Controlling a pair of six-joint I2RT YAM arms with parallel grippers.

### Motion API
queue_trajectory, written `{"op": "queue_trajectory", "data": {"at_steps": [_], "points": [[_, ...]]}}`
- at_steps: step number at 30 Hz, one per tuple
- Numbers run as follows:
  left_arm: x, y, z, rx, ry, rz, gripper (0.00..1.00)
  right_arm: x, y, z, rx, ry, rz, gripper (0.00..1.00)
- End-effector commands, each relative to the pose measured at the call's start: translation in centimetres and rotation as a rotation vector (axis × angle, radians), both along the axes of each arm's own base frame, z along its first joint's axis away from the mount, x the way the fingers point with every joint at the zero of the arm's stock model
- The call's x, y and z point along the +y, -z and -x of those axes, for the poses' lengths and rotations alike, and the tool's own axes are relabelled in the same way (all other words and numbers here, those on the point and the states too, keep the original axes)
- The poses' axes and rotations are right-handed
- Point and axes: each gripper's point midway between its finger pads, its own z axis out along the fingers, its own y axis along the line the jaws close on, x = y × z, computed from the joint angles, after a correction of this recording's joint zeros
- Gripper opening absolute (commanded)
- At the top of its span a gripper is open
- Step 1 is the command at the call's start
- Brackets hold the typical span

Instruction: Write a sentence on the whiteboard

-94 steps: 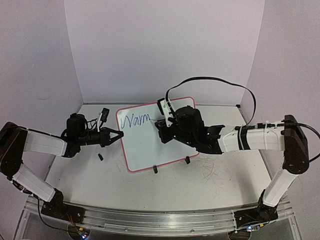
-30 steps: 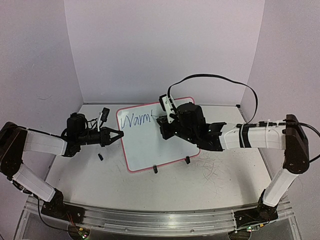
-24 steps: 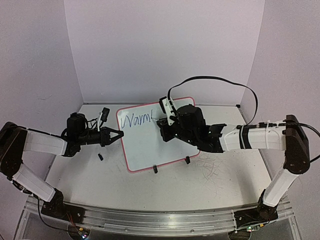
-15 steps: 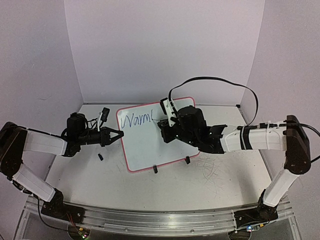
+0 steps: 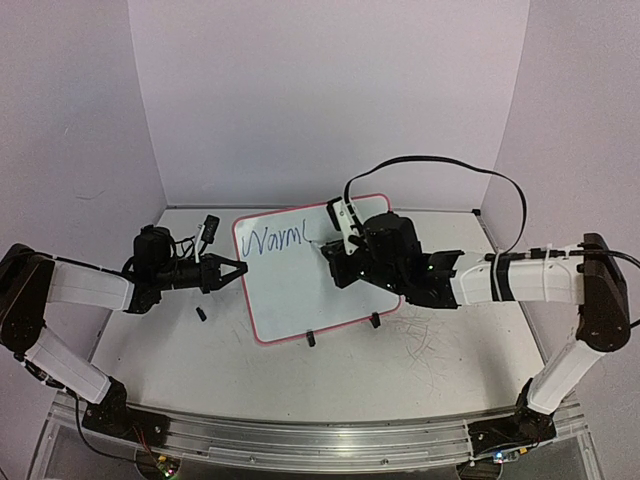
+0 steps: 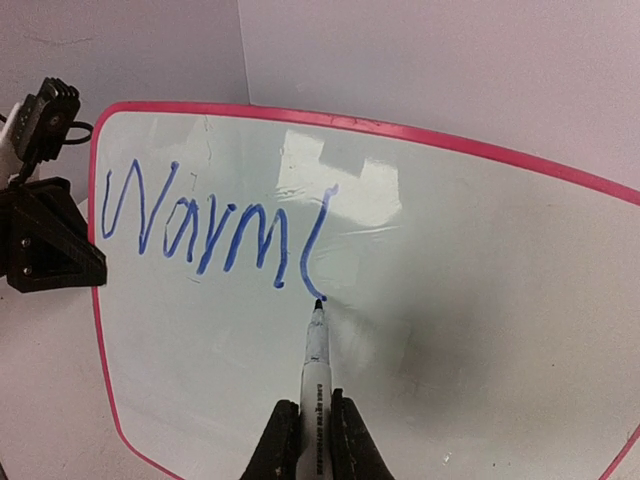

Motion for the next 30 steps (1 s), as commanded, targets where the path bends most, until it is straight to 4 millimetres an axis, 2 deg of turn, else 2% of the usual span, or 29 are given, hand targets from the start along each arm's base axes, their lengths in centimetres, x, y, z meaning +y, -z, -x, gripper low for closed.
{"op": "queue_trajectory", "data": {"at_steps": [1,9,15,30], "points": [[0.1,-1.5,-1.2,-0.096,-0.025,-0.015,0.0,0.5,-4.9,0.2,-0.075,-0.043,-0.11,0.0],[0.2,-1.7,-1.1,-0.103,-0.03,-0.013,0.0,2.1,-5.2,-1.6,-0.083,-0.026,-0.118,0.0],[0.2,-1.6,-1.1,-0.101,-0.027,-0.014,0.0,2.5,-4.9,-2.0,-0.079,-0.026,-0.104,0.0],[0.2,-1.6,-1.2,-0.101,-0.028,-0.015,0.0,1.2,-3.2,-2.9,-0.063,0.057,-0.056,0.0]]}}
